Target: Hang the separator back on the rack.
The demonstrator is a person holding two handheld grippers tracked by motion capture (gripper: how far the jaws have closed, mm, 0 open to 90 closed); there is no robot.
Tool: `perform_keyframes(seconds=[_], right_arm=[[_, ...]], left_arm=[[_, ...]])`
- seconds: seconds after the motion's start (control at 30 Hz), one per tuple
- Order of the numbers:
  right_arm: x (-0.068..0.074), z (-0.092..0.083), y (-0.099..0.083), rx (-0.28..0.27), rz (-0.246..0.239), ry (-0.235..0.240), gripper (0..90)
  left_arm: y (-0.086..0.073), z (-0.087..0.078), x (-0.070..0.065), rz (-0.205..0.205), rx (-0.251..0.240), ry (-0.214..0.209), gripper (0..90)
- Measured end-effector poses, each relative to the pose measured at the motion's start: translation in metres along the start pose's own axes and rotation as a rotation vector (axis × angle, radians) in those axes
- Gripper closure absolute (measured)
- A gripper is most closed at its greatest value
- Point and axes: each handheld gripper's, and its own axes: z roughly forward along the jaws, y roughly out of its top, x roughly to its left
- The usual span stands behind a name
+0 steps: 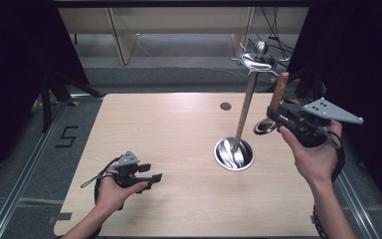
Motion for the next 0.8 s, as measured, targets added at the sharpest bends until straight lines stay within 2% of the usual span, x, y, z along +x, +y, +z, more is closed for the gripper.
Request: perform_keyframes(seconds=[0.03,0.13,0.2,0.3,0.4,0.5,0.57,0.6,0.63,0.67,0.8], right_arm=[[-0.0012,0.0007,0.0005,-0.013,-0.021,0.001,69.9],[0.0007,0.0010,0.0014,-0.004,-0.007,0.012,69.9],[-0.0004,0.0024,0.0015,-0.010,-0.026,0.011,69.9],[0.0025,0.0033,0.0014,0.006,-0.012,0.016,69.9],[0.0018,0.0047,0.0020,0.000,-0.026,0.020,69.9],[0.0008,0.0050,0.0032,0.002,-0.017,0.024,69.9],[-0.0010,0.0055,0.0036,0.007,-0.033,0.026,69.9],[-0.0006,0.0061,0.0032,0.011,-0.022,0.032,69.9],[-0.0018,0.0064,0.0033,0.012,-0.032,0.029,69.9],[-0.0012,0.0077,0.0026,0.018,-0.014,0.038,69.9],[-0.0022,0.0103,0.0021,0.020,-0.016,0.044,69.9]], left_arm=[[-0.0001,0.0000,0.0000,-0.001,-0.001,0.001,35.9],[-0.0001,0.0000,0.0003,-0.001,0.002,0.001,35.9],[-0.0002,-0.0001,0.0003,-0.001,0.002,0.001,35.9],[-0.0001,0.0000,0.0003,-0.001,0.002,0.001,35.9],[-0.0001,-0.0003,0.0003,-0.001,0.000,0.001,35.9],[-0.0002,-0.0002,0.0005,-0.002,-0.001,0.001,35.9],[-0.0001,-0.0003,0.0007,0.000,0.002,0.001,35.9],[-0.0002,-0.0002,0.0005,-0.001,0.001,0.001,35.9],[-0.0002,-0.0003,0.0004,0.000,0.001,0.002,35.9],[-0.0002,-0.0003,0.0003,-0.001,0.000,0.001,35.9],[-0.0002,-0.0001,0.0006,-0.001,0.002,0.002,35.9]])
